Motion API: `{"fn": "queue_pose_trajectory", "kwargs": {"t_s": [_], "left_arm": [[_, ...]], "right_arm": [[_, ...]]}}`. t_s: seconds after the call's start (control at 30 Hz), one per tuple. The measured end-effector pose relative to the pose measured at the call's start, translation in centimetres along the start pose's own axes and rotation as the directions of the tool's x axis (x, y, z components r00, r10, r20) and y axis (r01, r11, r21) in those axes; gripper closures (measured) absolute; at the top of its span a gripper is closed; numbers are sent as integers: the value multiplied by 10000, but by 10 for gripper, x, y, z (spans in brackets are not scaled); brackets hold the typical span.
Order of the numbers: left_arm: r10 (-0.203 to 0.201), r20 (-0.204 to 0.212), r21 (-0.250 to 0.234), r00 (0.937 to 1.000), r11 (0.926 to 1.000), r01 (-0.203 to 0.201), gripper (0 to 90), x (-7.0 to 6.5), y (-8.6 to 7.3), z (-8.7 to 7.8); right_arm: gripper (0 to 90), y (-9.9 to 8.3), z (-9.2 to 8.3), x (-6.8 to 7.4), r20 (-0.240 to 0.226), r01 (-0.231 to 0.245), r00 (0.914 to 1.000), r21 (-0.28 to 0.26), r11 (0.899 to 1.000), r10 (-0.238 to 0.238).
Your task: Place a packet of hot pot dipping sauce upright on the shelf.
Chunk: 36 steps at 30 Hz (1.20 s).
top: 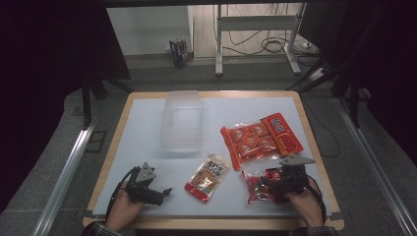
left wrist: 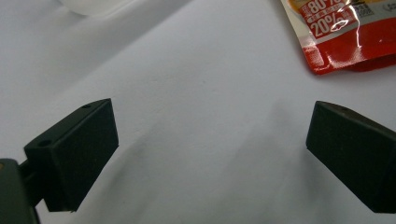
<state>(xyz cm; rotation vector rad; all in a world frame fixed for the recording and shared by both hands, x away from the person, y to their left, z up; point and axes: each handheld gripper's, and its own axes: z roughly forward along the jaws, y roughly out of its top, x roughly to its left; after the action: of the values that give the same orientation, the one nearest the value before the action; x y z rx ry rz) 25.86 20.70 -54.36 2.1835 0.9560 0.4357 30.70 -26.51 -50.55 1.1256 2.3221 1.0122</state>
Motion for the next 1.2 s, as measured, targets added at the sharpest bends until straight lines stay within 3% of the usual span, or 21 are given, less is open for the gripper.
{"fn": "queue_pose_trajectory", "kwargs": {"t_s": [0.33,0.53,0.7,0.83,0.97,1.2], "left_arm": [[-12,-58,161,10000,9999,13,20,0,0,2],[4,-88,161,10000,9999,-2,20,0,0,1],[25,-89,242,10000,9997,-23,19,-1,0,3],[49,-57,304,10000,9995,-47,19,-1,0,3],[78,-27,403,10000,9992,-77,18,-2,0,5],[122,-25,545,9999,9984,-121,18,-2,0,6]], "right_arm": [[0,-2,-4,-23,957,-376,9947,-4,9993,375],[0,-2,-4,-32,1207,-535,9913,31,9986,527],[0,-1,-5,-43,1588,-981,9823,-135,9951,990],[0,-4,-4,-54,1897,-1211,9750,184,9925,1154],[22,-4,-4,-65,1910,-1574,9704,347,9869,1481],[55,0,4,-80,2039,-1748,9658,547,9831,1604]]}}
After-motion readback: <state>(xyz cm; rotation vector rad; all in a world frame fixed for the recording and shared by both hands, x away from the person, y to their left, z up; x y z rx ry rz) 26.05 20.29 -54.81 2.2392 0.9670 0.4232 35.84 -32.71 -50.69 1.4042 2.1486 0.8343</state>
